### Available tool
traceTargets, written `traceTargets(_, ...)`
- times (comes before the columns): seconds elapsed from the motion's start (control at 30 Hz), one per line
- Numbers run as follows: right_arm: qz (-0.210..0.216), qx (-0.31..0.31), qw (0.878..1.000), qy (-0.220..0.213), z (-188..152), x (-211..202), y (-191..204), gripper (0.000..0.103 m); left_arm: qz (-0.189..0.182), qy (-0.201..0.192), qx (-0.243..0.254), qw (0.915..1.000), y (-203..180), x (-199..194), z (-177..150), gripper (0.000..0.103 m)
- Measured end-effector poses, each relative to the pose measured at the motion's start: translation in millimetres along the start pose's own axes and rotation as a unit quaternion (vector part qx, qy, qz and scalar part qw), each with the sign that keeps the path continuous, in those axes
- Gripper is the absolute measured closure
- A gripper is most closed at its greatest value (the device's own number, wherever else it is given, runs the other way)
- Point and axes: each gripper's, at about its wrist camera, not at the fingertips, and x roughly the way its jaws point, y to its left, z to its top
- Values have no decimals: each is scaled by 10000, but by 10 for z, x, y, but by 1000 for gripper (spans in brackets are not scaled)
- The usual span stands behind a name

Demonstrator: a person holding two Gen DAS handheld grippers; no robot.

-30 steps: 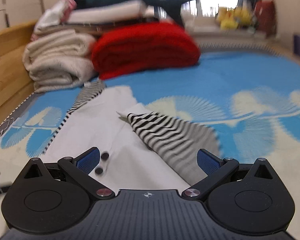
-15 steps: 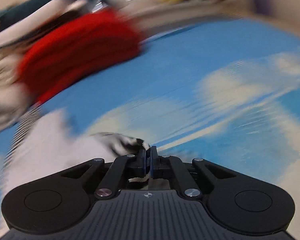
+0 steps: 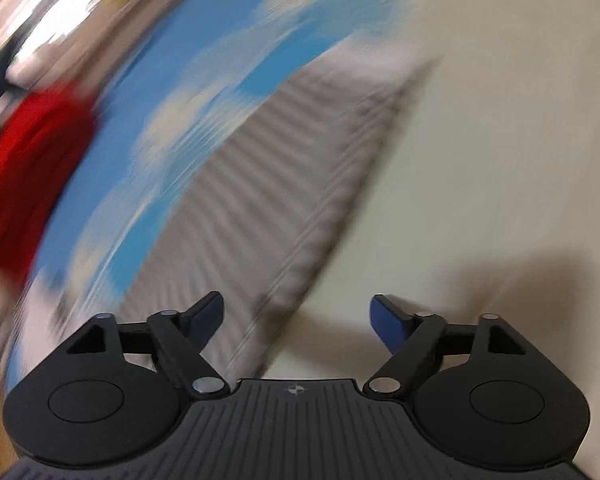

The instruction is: Fold small clothes

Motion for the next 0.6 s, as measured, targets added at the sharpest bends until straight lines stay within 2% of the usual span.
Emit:
traceTargets(0.03,123,-336,9993,139,-167,36,127,15,-136,1,-67,9999,26,-38,-21,78)
traceTargets(0.07,179,-528,9980,289,-275,71,228,15,-352,99,-225,9991,69,-67,-49,100)
traceTargets(0.13,365,-634,9943,772,-572,129,298,15,-539,152,-539,9970,191,-159,-141,101)
traceTargets(0.2,705,-710,9888,1103,-899,103,349,15,-434,80,-372,9983,244,-307,-232,101)
traceTargets(0.27,959,-1218,9801,1236,-1258,7,467,15,-297,-26,-67,9995,301,-478,-329,102)
traceTargets(0.33,1303,-1856,9634,1429,-1601,-78,584,9,-83,-48,120,9999,400,-631,-472,103)
traceTargets(0.4,1412,-2741,9423,1302,-1911,-158,703,11,176,-25,293,9994,510,-729,-643,103)
traceTargets(0.47,1246,-3553,9203,1063,-2100,-227,855,47,164,-38,204,9996,674,-793,-755,103)
traceTargets(0.5,1174,-3671,9165,1074,-2120,-221,880,85,28,-90,81,9999,751,-832,-776,103)
traceTargets(0.53,1233,-3416,9237,1221,-2070,-224,848,90,-251,-91,-107,9996,837,-873,-778,102)
traceTargets(0.6,1292,-2894,9399,1272,-1909,-263,766,93,-622,-56,-413,9972,905,-897,-718,87)
